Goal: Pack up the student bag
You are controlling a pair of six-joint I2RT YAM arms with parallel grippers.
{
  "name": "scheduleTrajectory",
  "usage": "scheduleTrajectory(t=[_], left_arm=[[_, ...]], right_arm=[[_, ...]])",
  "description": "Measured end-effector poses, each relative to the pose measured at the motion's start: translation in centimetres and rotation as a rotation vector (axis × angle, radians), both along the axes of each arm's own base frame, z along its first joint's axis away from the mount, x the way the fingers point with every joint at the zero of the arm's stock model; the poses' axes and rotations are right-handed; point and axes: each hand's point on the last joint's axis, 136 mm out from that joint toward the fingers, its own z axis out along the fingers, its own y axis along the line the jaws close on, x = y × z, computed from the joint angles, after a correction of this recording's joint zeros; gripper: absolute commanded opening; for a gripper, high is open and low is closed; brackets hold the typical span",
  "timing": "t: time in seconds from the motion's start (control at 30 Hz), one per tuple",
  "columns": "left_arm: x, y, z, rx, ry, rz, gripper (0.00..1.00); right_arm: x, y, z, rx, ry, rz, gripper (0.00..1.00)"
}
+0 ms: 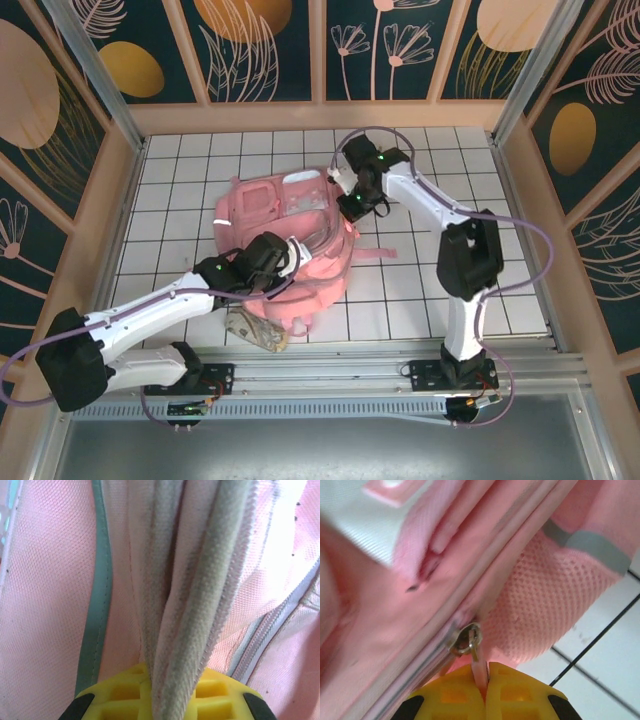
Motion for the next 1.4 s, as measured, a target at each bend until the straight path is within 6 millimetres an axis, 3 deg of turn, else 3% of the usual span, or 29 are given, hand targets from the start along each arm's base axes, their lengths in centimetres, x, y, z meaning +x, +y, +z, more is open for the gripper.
scheduleTrajectory(t=[0.1,0.23,0.27,0.3,0.33,0.37,0.4,0.47,0.57,0.63,0.73,0.8,0.93,1.03,1.2,1.4], left_arm=[[0.4,0.2,0.2,0.009,-0.022,0.018,0.00],[0.6,0.6,-0.1,0.020,-0.034,0.031,0.00],[0.6,0.6,-0.2,0.019,-0.036,0.033,0.00],[0.6,0.7,-0.3,0.019,-0.037,0.034,0.07],[0.5,0.7,-0.4,0.019,-0.035,0.036,0.25],[0.3,0.9,-0.5,0.026,-0.028,0.032,0.54],[0.0,0.8,-0.4,0.019,-0.023,0.025,0.67],[-0.4,0.3,0.1,-0.008,-0.021,0.011,0.78],[-0.9,0.0,1.2,-0.061,-0.025,0.014,0.90],[-0.9,0.0,2.1,-0.103,-0.030,0.038,0.99],[0.0,0.3,4.3,-0.194,-0.027,0.121,0.99],[1.8,1.1,6.4,-0.281,-0.005,0.236,0.99],[6.0,3.3,9.0,-0.430,0.084,0.508,0.97],[7.3,4.2,7.7,-0.491,0.234,0.667,0.99],[4.4,4.7,2.8,-0.506,0.536,0.820,0.96],[1.1,6.2,0.0,-0.533,0.707,0.928,0.95]], right_arm=[[1.6,1.1,-1.7,-0.019,0.013,0.042,0.00],[2.2,1.7,-3.9,-0.047,0.037,0.071,0.00],[2.2,1.7,-4.1,-0.051,0.042,0.073,0.19],[2.1,1.7,-4.1,-0.051,0.047,0.068,0.40],[2.4,1.5,-4.1,-0.061,0.036,0.052,0.53],[3.5,1.0,-3.8,-0.069,-0.001,0.020,0.65],[4.4,0.2,-3.7,-0.074,-0.023,-0.020,0.75],[5.4,-1.6,-3.2,-0.062,-0.048,-0.100,0.99],[4.8,-4.4,-1.1,-0.024,-0.050,-0.226,0.99],[3.9,-4.8,1.6,0.056,-0.048,-0.306,0.99],[2.3,-2.8,6.4,0.274,-0.008,-0.380,0.99],[1.1,-0.8,8.3,0.404,0.033,-0.396,0.99],[-2.0,3.2,8.0,0.532,0.168,-0.377,0.99],[-4.0,4.7,6.0,0.530,0.261,-0.371,0.99],[-4.3,5.0,5.2,0.530,0.292,-0.385,0.97],[-4.5,5.9,5.9,0.586,0.314,-0.347,0.72]])
